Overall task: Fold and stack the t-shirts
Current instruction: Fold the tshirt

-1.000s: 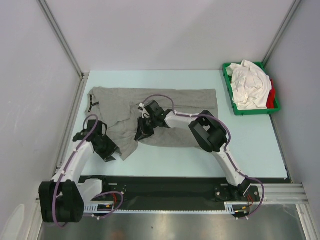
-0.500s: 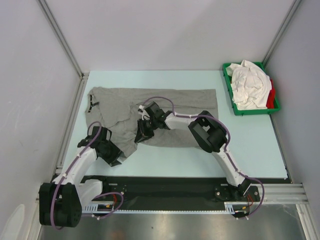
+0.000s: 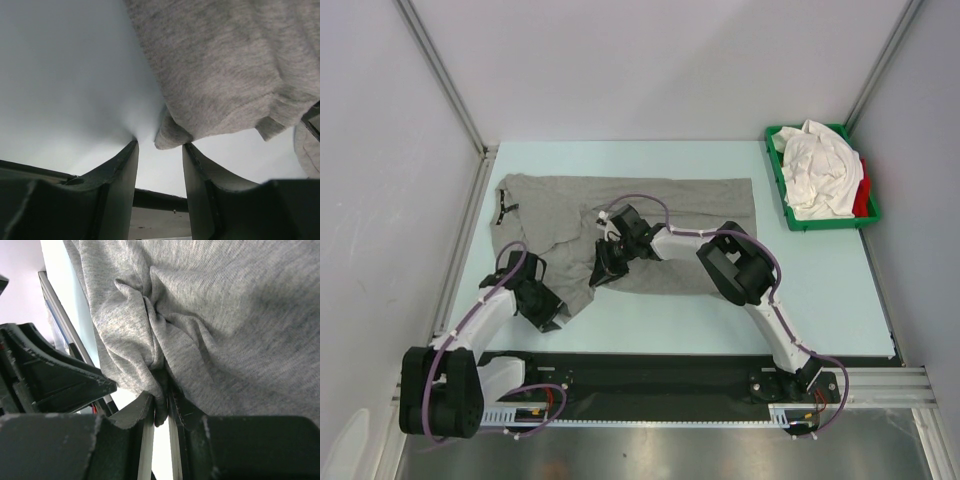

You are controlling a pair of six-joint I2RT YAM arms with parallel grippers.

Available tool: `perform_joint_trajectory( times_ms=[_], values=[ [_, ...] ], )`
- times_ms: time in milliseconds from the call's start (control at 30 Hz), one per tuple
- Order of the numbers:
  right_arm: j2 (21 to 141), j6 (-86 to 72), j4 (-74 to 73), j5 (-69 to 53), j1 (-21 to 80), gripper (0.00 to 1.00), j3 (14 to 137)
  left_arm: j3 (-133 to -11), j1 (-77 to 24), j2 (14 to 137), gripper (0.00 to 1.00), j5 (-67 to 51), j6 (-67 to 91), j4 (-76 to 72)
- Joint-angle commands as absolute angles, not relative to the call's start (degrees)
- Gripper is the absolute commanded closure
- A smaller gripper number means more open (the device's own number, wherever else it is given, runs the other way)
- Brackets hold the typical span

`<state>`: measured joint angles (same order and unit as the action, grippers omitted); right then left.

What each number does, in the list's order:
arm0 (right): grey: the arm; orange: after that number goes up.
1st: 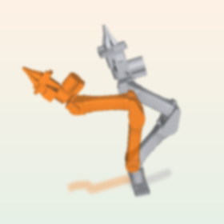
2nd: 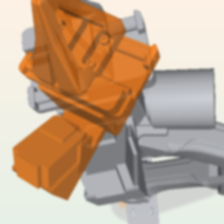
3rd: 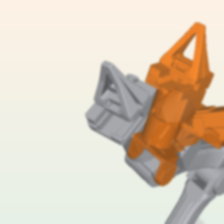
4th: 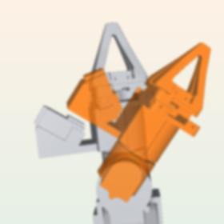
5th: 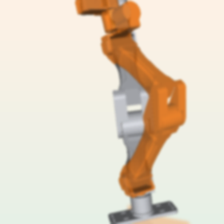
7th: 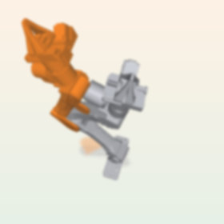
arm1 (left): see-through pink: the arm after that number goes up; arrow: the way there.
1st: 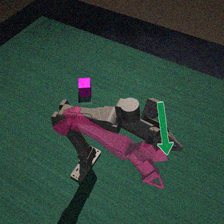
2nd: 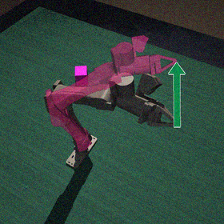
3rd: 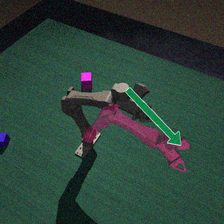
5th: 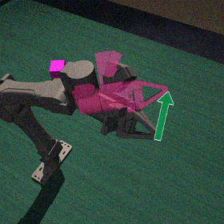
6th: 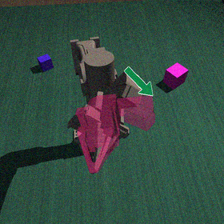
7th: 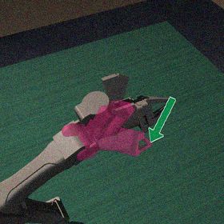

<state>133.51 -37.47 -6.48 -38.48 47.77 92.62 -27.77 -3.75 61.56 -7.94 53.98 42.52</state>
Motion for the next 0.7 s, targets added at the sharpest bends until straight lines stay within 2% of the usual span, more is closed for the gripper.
perform_joint_trajectory(
  times_ms=[0, 267, 400, 433, 567, 600, 667],
  values=[
    [131.0, -36.6, -7.1, -37.6, 47.8, 0.79, 91.1, -27.7, -4.1, 63.3, 0.54, -5.9, 54.7, 41.0],
    [130.6, -36.7, -7.0, -37.4, 48.3, 0.78, 91.1, -27.2, -4.1, 68.9, 0.6, -5.2, 53.9, 38.8],
    [130.2, -36.1, -7.8, -37.4, 49.0, 0.76, 91.2, -27.3, -4.1, 70.4, 0.73, -3.5, 52.4, 38.2],
    [130.2, -36.0, -8.1, -37.4, 49.0, 0.75, 91.2, -27.5, -4.2, 70.7, 0.76, -3.3, 52.1, 38.1],
    [129.1, -34.8, -10.4, -37.8, 49.6, 0.62, 91.5, -28.8, -4.2, 70.7, 1.0, -3.3, 49.9, 38.9],
    [128.7, -34.0, -11.2, -37.7, 49.7, 0.57, 91.5, -29.9, -4.2, 70.1, 1.0, -2.9, 49.5, 39.7],
    [127.4, -33.0, -14.5, -37.6, 49.7, 0.51, 91.3, -31.5, -4.1, 67.6, 1.0, -1.0, 47.1, 42.1]
  ],
)
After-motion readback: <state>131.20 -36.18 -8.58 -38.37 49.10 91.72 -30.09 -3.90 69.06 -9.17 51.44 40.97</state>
